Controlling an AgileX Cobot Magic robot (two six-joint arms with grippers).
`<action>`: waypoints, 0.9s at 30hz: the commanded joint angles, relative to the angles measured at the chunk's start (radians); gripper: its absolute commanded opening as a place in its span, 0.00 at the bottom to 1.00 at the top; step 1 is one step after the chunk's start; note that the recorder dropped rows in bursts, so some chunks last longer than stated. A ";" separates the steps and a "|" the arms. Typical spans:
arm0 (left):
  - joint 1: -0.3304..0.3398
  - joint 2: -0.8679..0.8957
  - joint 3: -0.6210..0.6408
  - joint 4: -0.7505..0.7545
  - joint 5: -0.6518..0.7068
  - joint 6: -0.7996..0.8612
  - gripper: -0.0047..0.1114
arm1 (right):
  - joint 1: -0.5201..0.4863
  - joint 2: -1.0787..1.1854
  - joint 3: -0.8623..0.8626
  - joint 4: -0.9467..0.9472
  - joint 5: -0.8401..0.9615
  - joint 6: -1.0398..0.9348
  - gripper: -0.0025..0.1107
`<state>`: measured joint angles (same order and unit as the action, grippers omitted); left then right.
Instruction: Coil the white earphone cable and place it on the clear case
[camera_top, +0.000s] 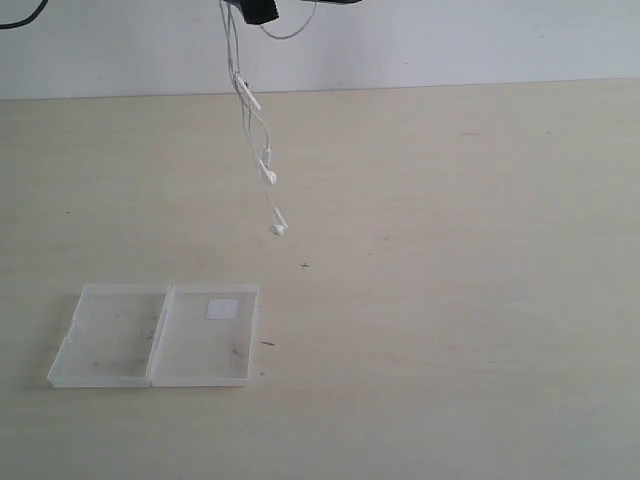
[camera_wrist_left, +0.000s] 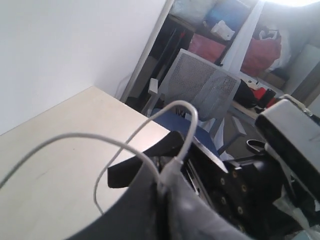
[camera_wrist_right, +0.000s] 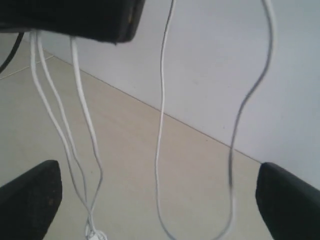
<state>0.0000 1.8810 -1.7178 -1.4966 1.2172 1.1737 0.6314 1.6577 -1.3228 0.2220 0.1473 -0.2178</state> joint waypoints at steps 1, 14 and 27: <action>-0.001 -0.003 -0.006 -0.036 0.004 0.017 0.04 | -0.003 0.024 0.000 0.012 -0.016 -0.008 0.95; -0.001 -0.003 -0.006 -0.070 0.004 0.022 0.04 | -0.003 0.059 0.000 0.016 -0.160 -0.008 0.95; -0.001 -0.003 -0.006 -0.066 0.001 0.029 0.04 | -0.003 0.058 0.000 0.008 -0.182 0.054 0.95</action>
<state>0.0000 1.8810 -1.7178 -1.5440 1.2172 1.1960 0.6314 1.7293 -1.3228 0.2364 -0.0174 -0.1680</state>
